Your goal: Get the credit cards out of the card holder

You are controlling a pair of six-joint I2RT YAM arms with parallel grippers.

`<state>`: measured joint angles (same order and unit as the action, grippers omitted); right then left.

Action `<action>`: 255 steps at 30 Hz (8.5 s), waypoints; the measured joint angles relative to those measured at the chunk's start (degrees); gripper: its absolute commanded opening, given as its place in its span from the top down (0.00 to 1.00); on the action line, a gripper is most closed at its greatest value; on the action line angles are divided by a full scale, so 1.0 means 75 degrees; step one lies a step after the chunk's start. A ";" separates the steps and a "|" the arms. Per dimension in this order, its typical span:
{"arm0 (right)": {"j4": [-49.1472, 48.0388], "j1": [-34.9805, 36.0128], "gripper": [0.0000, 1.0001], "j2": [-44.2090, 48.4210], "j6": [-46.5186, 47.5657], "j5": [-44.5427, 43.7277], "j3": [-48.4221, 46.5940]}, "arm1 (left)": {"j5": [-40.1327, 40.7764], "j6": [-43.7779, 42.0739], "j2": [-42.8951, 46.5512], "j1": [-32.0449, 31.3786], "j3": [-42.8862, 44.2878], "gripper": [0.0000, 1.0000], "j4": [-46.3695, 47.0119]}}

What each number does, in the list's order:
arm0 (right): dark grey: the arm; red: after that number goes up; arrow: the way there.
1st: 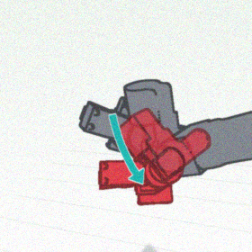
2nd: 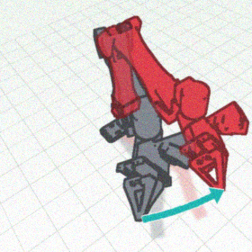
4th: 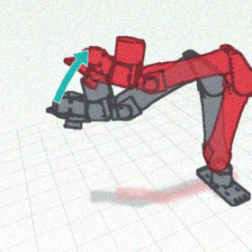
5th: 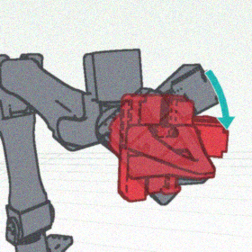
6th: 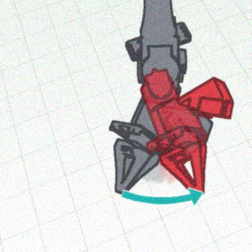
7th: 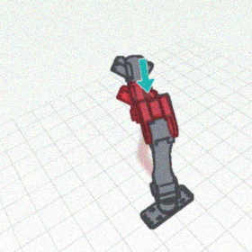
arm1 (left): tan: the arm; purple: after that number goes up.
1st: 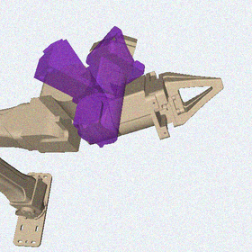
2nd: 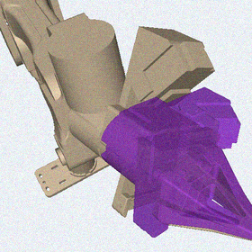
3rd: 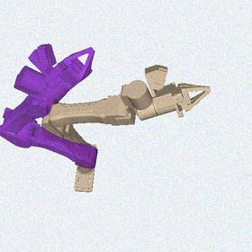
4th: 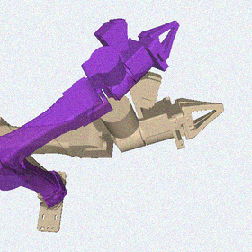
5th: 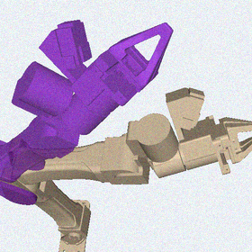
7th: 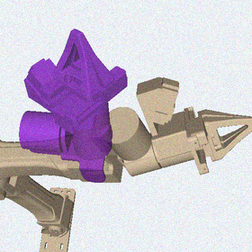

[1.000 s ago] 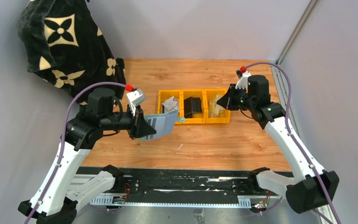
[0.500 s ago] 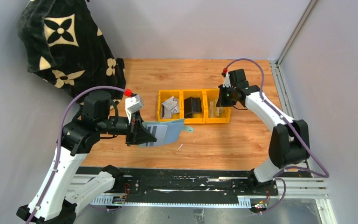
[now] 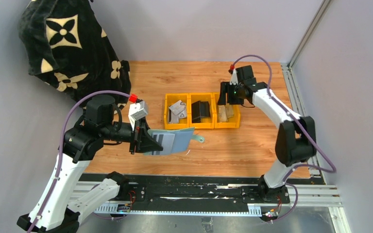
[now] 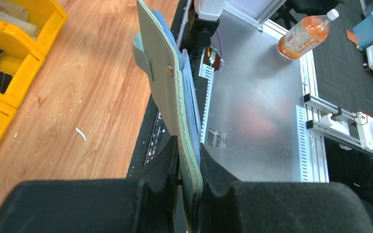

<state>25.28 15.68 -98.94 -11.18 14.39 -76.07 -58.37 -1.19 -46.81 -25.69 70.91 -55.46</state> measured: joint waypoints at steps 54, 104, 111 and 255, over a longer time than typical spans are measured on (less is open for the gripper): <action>-0.1830 0.5575 1.00 0.4051 -0.0364 0.2745 0.0434 | 0.0737 -0.1515 0.0463 0.0003 0.0248 0.71 -0.0624; -0.1754 0.5592 1.00 0.4130 -0.0382 0.2871 0.0527 | 0.0399 -0.1891 -0.0102 0.0000 0.1230 0.51 -0.1711; -0.1003 0.5677 1.00 0.3943 -0.0568 0.2180 0.0119 | 0.0361 -0.1990 0.0108 0.0000 0.0982 0.22 -0.1565; 0.0970 0.8958 1.00 0.1868 -0.0962 -0.6038 -0.3142 | 0.3115 -0.1084 0.2830 0.0000 -0.1320 0.26 0.1792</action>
<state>32.56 82.87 -84.93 -18.39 -30.89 -99.63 -35.00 -9.32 -25.58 -25.69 61.01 -42.02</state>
